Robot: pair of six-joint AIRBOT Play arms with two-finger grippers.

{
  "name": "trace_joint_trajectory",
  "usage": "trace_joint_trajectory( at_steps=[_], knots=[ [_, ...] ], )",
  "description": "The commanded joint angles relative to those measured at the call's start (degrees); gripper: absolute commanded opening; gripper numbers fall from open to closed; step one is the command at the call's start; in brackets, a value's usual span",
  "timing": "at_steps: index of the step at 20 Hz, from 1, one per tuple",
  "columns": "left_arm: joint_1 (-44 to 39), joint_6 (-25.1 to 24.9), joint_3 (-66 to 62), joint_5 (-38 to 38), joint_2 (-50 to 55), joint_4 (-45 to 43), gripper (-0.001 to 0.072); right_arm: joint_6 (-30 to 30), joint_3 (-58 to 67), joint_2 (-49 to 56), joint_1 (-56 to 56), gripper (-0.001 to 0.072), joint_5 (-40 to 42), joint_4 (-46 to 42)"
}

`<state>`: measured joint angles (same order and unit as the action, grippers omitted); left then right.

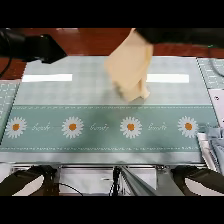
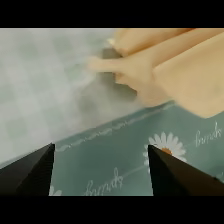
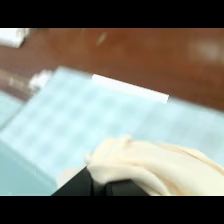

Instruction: Fold the shirts.

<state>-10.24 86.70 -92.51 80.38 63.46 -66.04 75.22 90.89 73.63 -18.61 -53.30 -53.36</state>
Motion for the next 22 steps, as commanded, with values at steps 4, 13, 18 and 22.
trace_joint_trajectory(
  at_steps=[4, 13, 18, 22],
  knots=[
    [-4.1, 0.0, 6.6, 6.8, -0.7, 2.0, 0.0720, 3.8, 0.2, 17.2, -17.9, 0.0047, -4.4, -5.1],
    [-5.0, -6.8, 23.9, 1.9, -0.6, -6.1, 0.0720, -4.0, 0.2, 10.6, -8.7, 0.0495, -20.5, -9.4],
    [-5.0, -8.7, 36.5, -2.5, -0.5, -10.0, 0.0720, -3.9, 0.2, 5.6, 12.9, 0.0495, -22.5, -15.7],
    [-4.9, -11.1, 44.7, -10.4, -0.5, -7.9, 0.0720, -4.0, 0.2, 7.5, 26.8, 0.0553, -23.6, -14.5]
  ],
)
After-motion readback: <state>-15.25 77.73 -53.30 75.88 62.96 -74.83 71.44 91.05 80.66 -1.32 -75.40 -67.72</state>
